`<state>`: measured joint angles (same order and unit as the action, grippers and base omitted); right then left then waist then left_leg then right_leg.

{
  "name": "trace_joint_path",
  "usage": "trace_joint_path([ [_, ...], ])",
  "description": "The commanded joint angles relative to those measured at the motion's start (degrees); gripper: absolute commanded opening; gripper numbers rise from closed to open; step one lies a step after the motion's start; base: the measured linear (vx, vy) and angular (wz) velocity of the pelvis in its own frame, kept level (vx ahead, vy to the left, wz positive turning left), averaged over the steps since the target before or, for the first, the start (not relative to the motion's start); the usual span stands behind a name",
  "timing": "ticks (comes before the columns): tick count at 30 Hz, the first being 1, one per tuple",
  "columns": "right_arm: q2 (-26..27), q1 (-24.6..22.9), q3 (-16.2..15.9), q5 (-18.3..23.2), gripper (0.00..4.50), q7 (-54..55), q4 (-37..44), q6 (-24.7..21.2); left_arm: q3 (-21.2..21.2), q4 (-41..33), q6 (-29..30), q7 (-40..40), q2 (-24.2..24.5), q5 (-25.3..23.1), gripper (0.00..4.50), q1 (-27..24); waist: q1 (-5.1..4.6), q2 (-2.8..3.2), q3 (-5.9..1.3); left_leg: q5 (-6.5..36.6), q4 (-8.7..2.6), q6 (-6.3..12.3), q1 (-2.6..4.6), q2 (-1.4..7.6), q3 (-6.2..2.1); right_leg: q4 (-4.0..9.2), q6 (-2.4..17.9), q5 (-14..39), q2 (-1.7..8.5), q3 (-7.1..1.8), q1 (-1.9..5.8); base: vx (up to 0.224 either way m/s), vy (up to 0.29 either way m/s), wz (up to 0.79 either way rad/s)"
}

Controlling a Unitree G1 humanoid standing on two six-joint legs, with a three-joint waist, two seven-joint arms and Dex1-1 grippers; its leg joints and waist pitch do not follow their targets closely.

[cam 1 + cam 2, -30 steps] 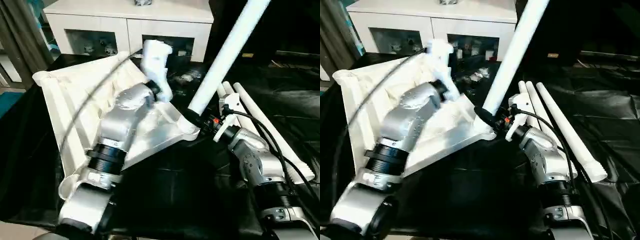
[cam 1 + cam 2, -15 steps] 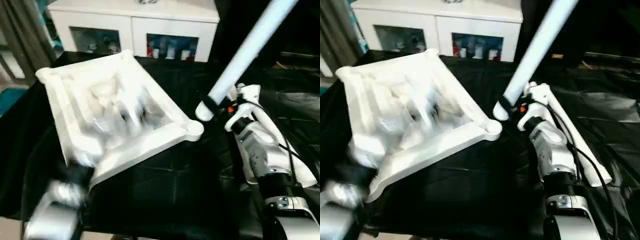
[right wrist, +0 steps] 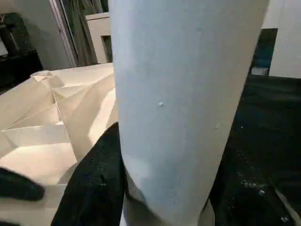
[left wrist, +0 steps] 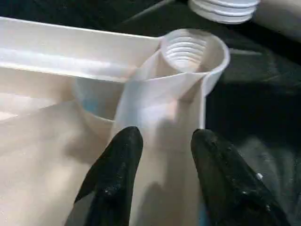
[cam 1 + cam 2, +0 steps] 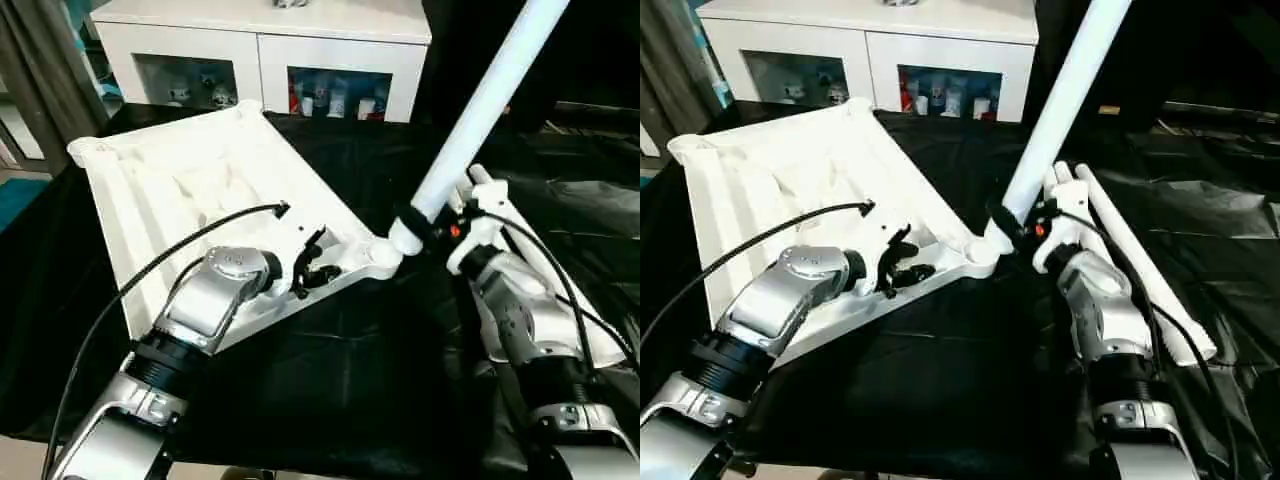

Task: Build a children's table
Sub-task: Insert table leg to table base

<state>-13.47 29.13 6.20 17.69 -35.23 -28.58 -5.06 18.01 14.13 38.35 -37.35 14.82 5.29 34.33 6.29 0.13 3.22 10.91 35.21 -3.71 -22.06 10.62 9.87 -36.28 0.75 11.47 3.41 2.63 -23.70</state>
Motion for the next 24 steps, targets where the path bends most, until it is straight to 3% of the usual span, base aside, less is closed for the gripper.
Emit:
trace_joint_path([
  [1,-0.31,-0.06,-0.18,-0.08,1.89,0.04,1.66,-0.72,-0.89,-1.82,1.46,-0.5,-0.74,1.09,1.8,0.51,-0.07,0.09,-4.44,3.46,-3.73,3.65,0.79,2.09,-0.54,3.28,15.37,-3.59,4.2,-2.38,3.94,0.0,0.0,0.0],
  [6,-0.11,-0.3,-0.2,-0.3,1.89,0.12,2.09,-1.18,-0.55,-1.94,2.33,-0.53,-1.4,1.1,1.36,0.06,-0.1,0.13,-4.4,3.85,-3.72,3.93,0.79,2.04,-0.54,3.47,15.04,-2.46,4.15,-2.34,3.9,0.0,0.0,0.0],
  [9,-0.15,-0.45,-0.41,-0.32,1.89,0.07,2.32,-1.29,0.5,-1.84,2.22,-0.61,-1.37,0.69,1.32,-0.25,-0.11,0.21,-4.43,3.81,-3.73,3.75,0.8,2.11,-0.6,3.41,15.07,-2.57,4.15,-2.34,3.9,0.0,0.0,0.0],
  [15,-0.21,-0.88,-0.67,-0.38,1.89,-0.2,3.16,-1.81,2.32,2.67,-0.37,0.6,-2.09,-1.77,0.64,-0.49,-0.19,0.35,-4.46,3.83,-3.67,4.04,0.78,2.01,-0.62,3.51,14.76,-3.33,4.04,-2.34,3.96,0.0,0.0,0.0],
  [24,-0.55,-1.16,-0.62,-0.17,1.89,-0.37,3.89,-2.28,2.97,4.08,-1.33,0.08,-1.4,-2.74,0.06,-0.65,-0.25,0.4,-4.4,5.22,-3.86,3.28,0.83,2.11,-0.66,3.69,14.73,-1.24,4.26,-2.35,4.01,0.0,0.0,0.0],
])
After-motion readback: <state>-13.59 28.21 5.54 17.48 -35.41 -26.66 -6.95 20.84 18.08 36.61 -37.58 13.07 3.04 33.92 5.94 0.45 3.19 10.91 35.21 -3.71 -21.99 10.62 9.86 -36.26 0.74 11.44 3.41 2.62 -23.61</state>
